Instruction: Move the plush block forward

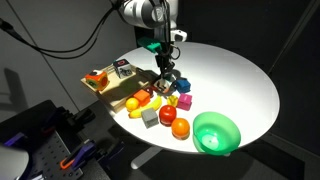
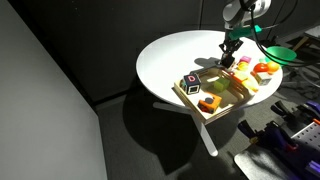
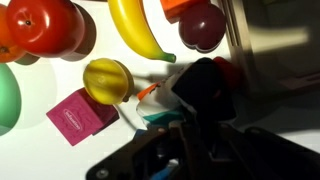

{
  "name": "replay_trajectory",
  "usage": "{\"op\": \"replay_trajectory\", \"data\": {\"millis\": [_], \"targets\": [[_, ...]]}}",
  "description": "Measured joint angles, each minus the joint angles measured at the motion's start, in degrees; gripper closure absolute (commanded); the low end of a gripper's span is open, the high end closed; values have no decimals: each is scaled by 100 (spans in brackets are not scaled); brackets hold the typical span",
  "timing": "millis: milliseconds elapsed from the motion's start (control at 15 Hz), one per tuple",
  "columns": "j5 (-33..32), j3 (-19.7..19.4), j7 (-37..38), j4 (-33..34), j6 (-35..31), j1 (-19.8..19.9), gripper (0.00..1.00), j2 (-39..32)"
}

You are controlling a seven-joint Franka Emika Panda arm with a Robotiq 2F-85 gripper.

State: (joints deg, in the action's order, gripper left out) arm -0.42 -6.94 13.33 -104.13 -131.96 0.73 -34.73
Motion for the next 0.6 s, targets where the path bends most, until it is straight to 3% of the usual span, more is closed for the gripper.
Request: {"op": "replay_trajectory", "data": {"millis": [600], "targets": [[-15, 168, -28, -140, 766, -173, 96, 952]]}}
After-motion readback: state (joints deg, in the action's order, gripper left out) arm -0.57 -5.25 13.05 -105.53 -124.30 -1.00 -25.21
